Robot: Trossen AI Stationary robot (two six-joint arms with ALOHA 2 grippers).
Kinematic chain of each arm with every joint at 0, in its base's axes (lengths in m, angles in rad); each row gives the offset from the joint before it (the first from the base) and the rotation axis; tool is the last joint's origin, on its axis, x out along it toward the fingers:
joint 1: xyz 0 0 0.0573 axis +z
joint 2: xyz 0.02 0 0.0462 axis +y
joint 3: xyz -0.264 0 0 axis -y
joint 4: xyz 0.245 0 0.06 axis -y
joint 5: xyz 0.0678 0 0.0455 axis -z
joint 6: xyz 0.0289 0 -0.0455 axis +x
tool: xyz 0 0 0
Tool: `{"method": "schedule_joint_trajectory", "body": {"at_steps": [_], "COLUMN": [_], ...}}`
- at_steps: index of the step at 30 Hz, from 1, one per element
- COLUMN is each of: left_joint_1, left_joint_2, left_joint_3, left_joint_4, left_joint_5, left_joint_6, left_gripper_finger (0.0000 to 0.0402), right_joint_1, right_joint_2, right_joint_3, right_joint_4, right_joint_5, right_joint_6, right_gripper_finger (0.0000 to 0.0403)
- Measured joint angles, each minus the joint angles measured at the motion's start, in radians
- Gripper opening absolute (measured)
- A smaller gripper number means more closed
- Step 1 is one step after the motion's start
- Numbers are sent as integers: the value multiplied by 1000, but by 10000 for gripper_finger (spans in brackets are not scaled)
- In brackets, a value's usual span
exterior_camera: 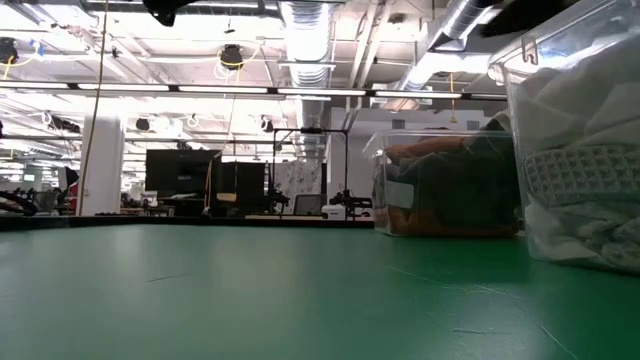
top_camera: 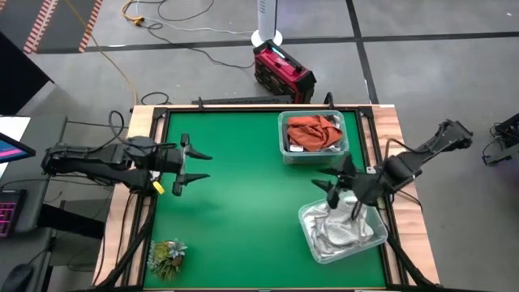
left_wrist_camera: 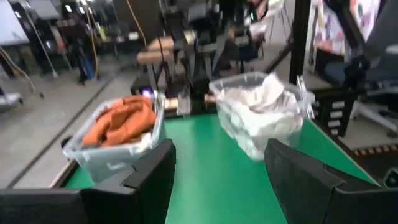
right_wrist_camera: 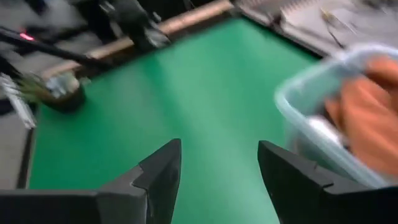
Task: Sort towels by color in basket
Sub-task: Adjust the top transparent bin
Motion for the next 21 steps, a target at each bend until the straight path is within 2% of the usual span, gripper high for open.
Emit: {"method": "schedule_joint_trajectory", "body": {"at_steps": [2,5,9,12,15,21], "left_joint_1": [1,5,6,29,74,169], "left_joint_2": [-37,-83,-125,-143,-147,-148], "left_joint_3": [-35,-87,-170,-227,-265,-336], "left_joint_4": [40,81,178,250,253,251], "left_joint_5": [0,0,0,0,-23,-53], "left_joint_6": [4,20,58,60,26,-69], "left_gripper_finger": [235,235,235,235,235,235], "right_joint_1": [-63,-170,-322,-432,-515,-585], "right_joint_2": [-41,-77,-87,-88,-88,-153], "right_joint_3": [-111,-255,-395,-451,-485,-582], "right_joint_4": [230,542,823,899,908,935], "right_joint_5": [-86,-297,-522,-636,-725,-760], "right_joint_6": [-141,-307,-412,-428,-432,-487], "right_gripper_finger": [239,239,239,239,239,239]}}
